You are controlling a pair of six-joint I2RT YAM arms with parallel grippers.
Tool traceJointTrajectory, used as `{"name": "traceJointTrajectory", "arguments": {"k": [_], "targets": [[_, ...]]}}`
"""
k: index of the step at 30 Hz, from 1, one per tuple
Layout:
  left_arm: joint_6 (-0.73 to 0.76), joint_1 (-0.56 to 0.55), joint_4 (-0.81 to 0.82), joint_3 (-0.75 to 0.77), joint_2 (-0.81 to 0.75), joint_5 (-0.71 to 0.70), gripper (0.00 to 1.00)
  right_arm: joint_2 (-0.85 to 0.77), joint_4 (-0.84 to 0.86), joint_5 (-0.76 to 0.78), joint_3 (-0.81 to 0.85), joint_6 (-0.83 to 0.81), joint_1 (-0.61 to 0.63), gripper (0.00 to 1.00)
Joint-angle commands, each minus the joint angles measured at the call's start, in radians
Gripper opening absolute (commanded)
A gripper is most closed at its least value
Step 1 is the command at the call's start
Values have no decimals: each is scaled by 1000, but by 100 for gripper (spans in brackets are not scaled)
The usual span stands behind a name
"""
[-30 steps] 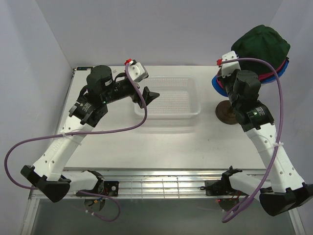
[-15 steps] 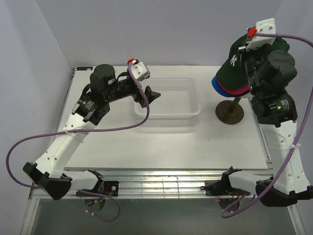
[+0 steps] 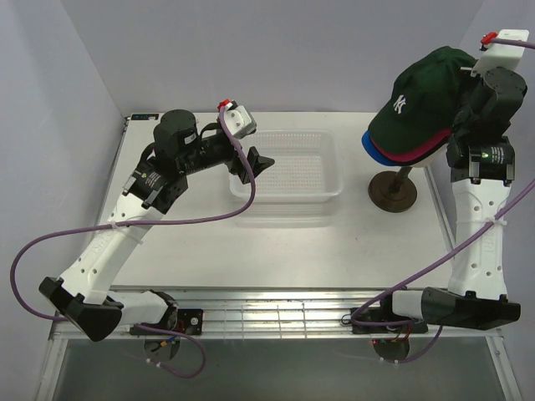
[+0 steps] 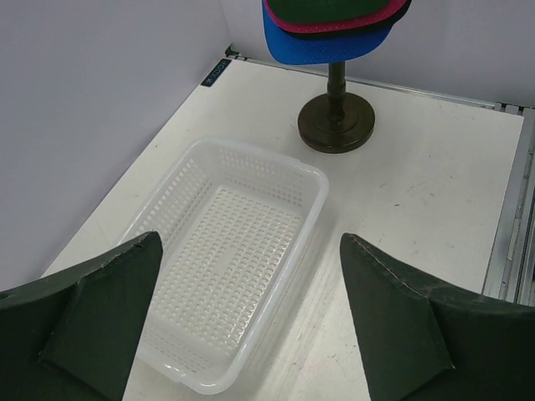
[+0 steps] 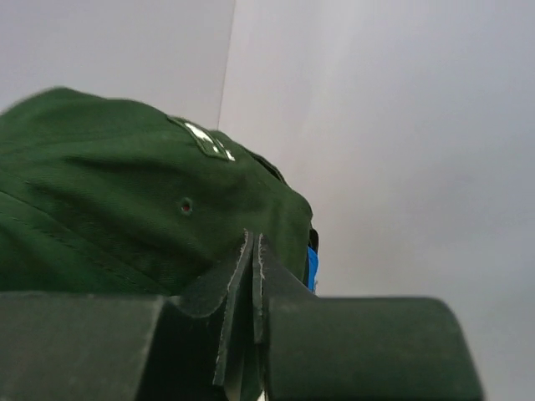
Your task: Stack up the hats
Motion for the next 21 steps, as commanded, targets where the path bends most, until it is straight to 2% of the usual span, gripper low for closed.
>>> {"name": "traceJointTrajectory", "arguments": {"k": [1,4,10,21], "targets": [[4,-3,-7,11,-18,-4,98,-76,18,-52,-84,65,-28,8],[5,-3,-1,11,-15,-7,98,-109,46,-66,-193,67,-37,8],[9,-3,-2,8,-15,-7,98,-134,46,-43,-288,85,-80,8],[19,-3,-10,9,-20,-19,98,-146,35,-46,-224,77,-117,10]]}}
